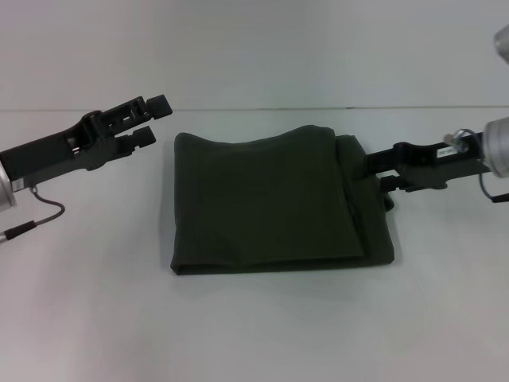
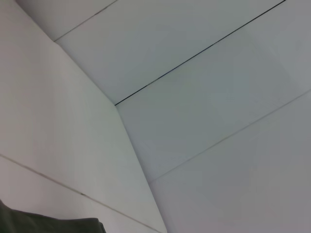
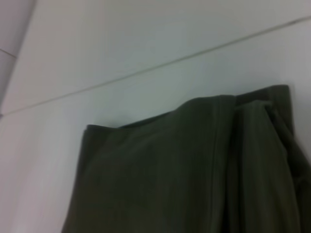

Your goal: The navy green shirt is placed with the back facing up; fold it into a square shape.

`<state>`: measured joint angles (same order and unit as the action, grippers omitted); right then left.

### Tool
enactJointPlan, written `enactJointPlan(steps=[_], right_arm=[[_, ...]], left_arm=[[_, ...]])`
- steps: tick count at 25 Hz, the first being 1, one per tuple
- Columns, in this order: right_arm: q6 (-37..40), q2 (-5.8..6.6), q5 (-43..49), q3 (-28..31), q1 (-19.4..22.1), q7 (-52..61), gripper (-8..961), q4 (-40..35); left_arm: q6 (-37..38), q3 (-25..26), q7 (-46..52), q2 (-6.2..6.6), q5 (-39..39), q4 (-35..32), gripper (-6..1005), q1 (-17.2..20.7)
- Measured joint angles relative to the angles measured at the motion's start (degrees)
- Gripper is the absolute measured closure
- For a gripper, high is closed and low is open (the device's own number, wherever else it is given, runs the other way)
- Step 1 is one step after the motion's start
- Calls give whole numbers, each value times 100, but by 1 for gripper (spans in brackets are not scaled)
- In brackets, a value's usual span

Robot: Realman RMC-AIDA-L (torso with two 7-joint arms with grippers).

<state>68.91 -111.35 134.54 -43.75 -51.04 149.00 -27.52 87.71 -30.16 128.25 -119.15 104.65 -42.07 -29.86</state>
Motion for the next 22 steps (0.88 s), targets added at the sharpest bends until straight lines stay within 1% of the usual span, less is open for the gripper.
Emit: enactJointPlan(steps=[3,7,11,18,19,22], right_arm=[[-213,-52,79,-207,-129,200,271,94],[-484,-128,95,-472,-226,278,271,285],[-771,-212,79,-528,-279,245,272,431],[-1031,-353,89,-588,-319,234,271,474],[-1104,-388,90,-606,-328,235,271,497],[-1202,-411,91,-649,-340,247,270,561]], left_arm=[[-15,-3,-18,-2,-11,0,30,-10],[-25,4,-56,-4,-59,9,30,-3],[-37,8,-61,-12,-62,17,30,11],[-53,11,-74,-21,-65,31,31,12],[-58,11,-78,-21,-66,37,31,6],[-100,11,-89,-20,-68,47,31,-8]])
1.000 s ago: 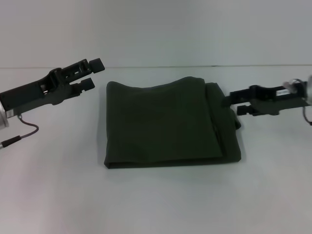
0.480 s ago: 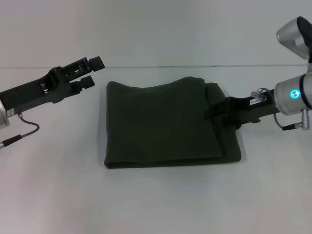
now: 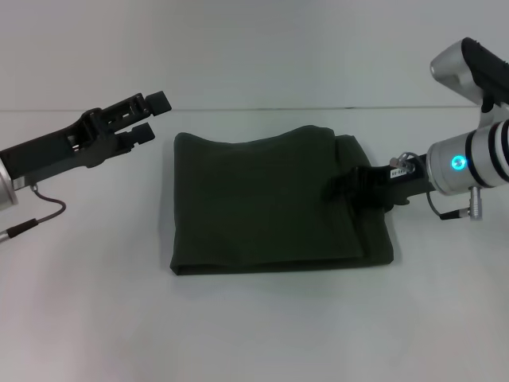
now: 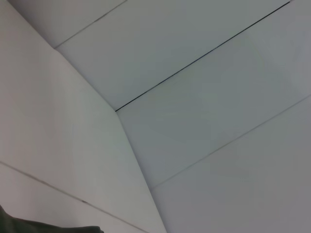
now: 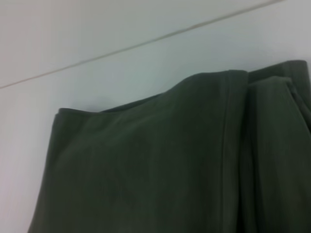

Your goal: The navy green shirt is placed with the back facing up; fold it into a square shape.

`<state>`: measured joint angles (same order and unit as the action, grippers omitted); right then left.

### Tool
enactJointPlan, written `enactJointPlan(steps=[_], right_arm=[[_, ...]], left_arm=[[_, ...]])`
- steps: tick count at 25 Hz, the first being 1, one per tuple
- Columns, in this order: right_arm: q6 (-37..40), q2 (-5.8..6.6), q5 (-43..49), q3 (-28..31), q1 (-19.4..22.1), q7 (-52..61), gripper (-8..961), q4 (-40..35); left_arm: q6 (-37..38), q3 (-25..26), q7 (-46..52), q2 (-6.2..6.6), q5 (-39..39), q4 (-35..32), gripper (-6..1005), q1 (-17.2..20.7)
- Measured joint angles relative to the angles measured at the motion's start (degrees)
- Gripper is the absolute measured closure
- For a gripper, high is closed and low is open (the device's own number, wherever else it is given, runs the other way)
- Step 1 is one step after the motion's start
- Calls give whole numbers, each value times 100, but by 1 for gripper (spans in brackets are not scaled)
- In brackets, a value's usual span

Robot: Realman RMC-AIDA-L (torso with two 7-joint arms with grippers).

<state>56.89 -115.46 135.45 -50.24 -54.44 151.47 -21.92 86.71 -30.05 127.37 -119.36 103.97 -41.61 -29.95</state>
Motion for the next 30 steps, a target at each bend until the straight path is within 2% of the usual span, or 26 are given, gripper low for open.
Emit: enactJointPlan(steps=[8,13,24,30], right_arm=[[-207,-108,-28,-30,-64,-17,303,72],[-171,-127,-24,-30,-91,1,324,28],[-126,-97,-35,-30,-40,-21,560,-42],[-151,-99,-46,7,-39,-30,770,-89]], left_arm=[[-79,-5,-54,0,0,20,31,-10],[-167,-23,-58,0,0,33,31,-6],[-170,0,-64,0,-2,31,32,-10],[-181,24,-64,0,-8,30,32,-17]])
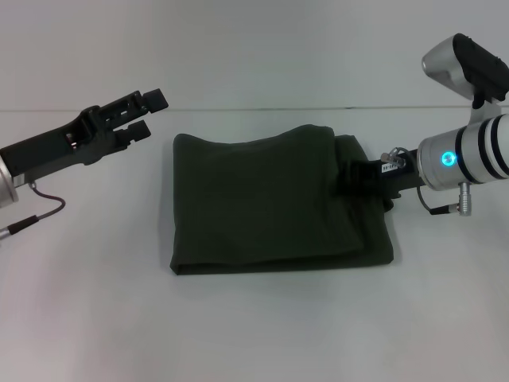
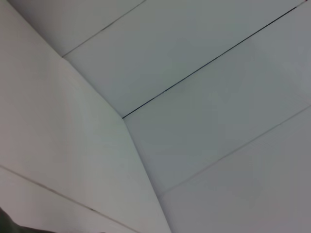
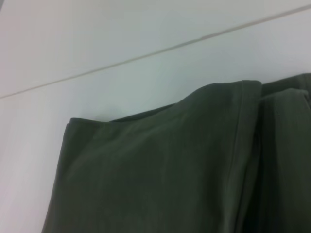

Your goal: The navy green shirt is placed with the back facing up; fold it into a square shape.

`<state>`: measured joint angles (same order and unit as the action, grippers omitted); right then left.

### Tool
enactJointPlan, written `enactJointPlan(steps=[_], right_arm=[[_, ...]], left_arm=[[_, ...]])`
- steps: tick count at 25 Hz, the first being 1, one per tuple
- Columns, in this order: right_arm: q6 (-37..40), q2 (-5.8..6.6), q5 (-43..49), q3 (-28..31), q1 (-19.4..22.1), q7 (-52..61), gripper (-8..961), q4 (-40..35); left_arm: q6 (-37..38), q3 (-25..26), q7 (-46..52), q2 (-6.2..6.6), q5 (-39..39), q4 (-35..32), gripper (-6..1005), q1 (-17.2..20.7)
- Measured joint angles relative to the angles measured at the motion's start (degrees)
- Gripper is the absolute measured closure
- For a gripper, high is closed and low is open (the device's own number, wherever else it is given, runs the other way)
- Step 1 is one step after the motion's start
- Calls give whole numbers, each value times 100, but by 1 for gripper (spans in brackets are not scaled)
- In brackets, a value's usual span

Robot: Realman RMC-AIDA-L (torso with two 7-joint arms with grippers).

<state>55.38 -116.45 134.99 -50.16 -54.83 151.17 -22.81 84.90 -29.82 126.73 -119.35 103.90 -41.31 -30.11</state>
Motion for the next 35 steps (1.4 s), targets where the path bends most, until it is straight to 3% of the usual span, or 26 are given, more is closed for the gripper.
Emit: enactJointPlan(steps=[5,11,14,19,20,28,35], right_arm=[[485,-15,-125,62,93,81,910,-649],[1519,-138,112,-152,391,832,909,-2381],[1709,-213,380,-237,583,1104,909,-2855],[1356,-138,477,-249,672,1013,910,-2287],[1094,-81,480,-250,617,890,910,-1856],[349,49,527,-299,395,629,910,-764],[222,74,630,-293,370,664,909,-610]], left_arm=[[4,96,4,3,-10,0,32,-2],[31,151,31,26,-57,0,33,-4],[17,170,16,26,-64,0,33,-3],[0,176,14,26,-74,1,33,-4],[-4,176,14,26,-74,1,33,-4],[-72,178,9,3,-74,49,34,-3],[-37,178,9,0,-74,86,34,0]])
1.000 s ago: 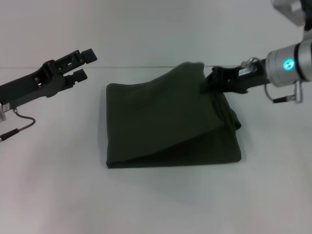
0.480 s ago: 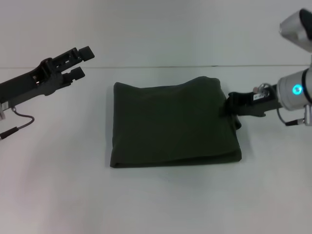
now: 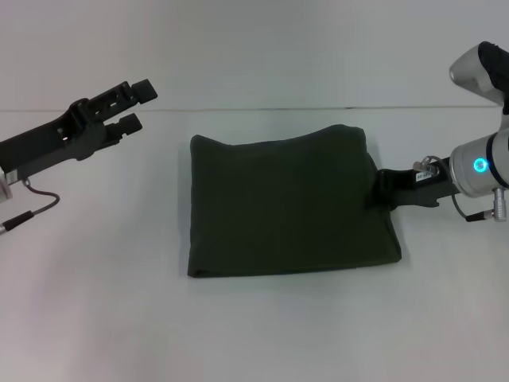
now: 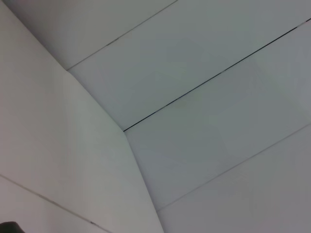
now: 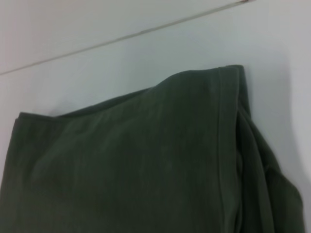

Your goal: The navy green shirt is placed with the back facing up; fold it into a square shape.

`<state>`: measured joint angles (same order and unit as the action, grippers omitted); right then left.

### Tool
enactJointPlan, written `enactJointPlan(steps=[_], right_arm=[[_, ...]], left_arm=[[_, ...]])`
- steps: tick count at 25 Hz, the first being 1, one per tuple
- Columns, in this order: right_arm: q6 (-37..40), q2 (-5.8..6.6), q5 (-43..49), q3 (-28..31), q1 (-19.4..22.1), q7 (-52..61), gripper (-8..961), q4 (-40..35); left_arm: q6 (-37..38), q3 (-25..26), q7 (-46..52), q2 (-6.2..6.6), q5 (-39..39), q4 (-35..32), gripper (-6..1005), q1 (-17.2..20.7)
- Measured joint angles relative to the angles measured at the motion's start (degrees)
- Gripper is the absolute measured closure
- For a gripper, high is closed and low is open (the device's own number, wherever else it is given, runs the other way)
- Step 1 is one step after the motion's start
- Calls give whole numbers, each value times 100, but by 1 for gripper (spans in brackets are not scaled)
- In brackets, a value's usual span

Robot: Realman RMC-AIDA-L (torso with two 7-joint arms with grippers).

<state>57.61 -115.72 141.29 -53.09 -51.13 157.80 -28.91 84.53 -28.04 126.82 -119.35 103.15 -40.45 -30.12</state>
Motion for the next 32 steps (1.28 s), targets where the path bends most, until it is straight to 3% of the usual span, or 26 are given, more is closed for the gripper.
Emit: enactJointPlan(steps=[5,11,14,17,21,24,28,32], right_arm=[[-27,102,8,-13,34,139,841,-68],[190,410,-5,168,213,244,724,-228],[761,479,-335,638,658,-115,674,-914],[1473,469,-1306,1295,1229,-1040,642,-1571],[2532,532,-2916,1871,1841,-2551,598,-1548],[2893,498,-3514,2076,2253,-3449,566,-1458],[3140,400,-3457,1913,2550,-5283,381,-1459],[3331,124,-2909,1584,2515,-6467,219,-1598]], left_arm=[[33,0,2,-9,-84,36,34,45],[184,1,-5,2,-96,23,34,80],[396,6,-109,41,-4,-53,34,170],[596,28,-249,73,94,-227,35,330],[1022,108,-780,96,380,-465,35,467],[1229,120,-1557,82,674,-533,35,514],[1335,37,-2708,60,1444,-565,35,503],[1374,-92,-2788,56,1686,-606,35,454]])
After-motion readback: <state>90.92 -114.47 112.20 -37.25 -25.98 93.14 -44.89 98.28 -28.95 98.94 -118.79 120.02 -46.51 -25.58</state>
